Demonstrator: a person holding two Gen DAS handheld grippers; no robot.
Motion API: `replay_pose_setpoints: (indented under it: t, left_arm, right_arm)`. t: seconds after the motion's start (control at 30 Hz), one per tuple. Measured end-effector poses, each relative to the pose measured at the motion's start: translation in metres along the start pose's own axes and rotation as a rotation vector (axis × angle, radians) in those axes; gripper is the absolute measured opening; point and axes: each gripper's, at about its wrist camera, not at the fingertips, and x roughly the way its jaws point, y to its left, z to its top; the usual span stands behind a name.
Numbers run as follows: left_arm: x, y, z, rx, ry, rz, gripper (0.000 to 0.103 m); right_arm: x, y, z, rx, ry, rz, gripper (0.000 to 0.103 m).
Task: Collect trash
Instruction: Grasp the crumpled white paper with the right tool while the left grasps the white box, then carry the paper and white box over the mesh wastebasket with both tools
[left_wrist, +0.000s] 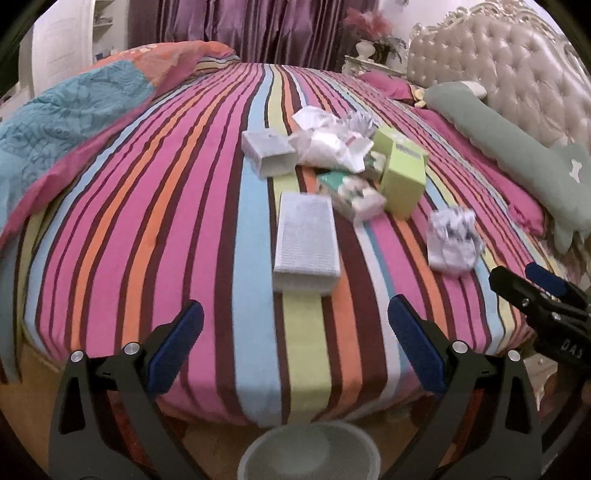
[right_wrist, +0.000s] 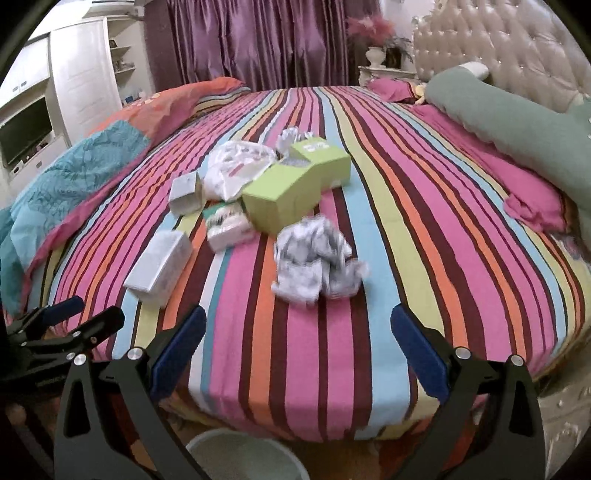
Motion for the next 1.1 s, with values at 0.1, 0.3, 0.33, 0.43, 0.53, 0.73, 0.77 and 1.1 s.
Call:
replay_pose_setpoints:
  t: [0.1, 0.3, 0.33, 0.43, 0.53, 0.73, 0.77, 1.1]
  left_arm:
    - [0.012, -0.004, 0.013, 0.004, 0.001, 0.009, 0.097]
    - [0.04, -0.006, 0.028, 0.004, 0.032, 0.035, 0.097]
    - [0.043, -0.006, 0.029, 0.008, 0.034, 0.039, 0.097]
    - [0.055, -0.008, 0.034, 0.027, 0.047, 0.058, 0.097]
    - [0.067, -0.006, 0.039, 0.027, 0.068, 0.067, 0.097]
    - [0.084, -0.008, 0.041, 0.045, 0.094, 0.104, 0.068]
    - [0.089, -0.008, 0.04, 0.053, 0.111, 0.096, 0.059]
    - [0.081, -0.008, 0.041, 0.065, 0.1, 0.103, 0.047]
  right_arm:
    - [0.012, 0.0, 0.011, -0.021, 0.0, -0.011, 0.095]
    - [0.044, -0.003, 0.024, -0.034, 0.064, -0.005, 0.095]
    - [0.048, -0.005, 0.026, -0.03, 0.07, -0.005, 0.095]
    - [0.058, -0.009, 0.03, -0.033, 0.085, -0.012, 0.095]
    - [0.068, -0.012, 0.032, -0.049, 0.102, -0.01, 0.095]
    - [0.086, -0.011, 0.032, -0.081, 0.146, -0.017, 0.09]
    - [0.09, -0.01, 0.031, -0.093, 0.157, -0.02, 0.075]
    - [0.072, -0.013, 0.035, -0.034, 0.151, 0.03, 0.052]
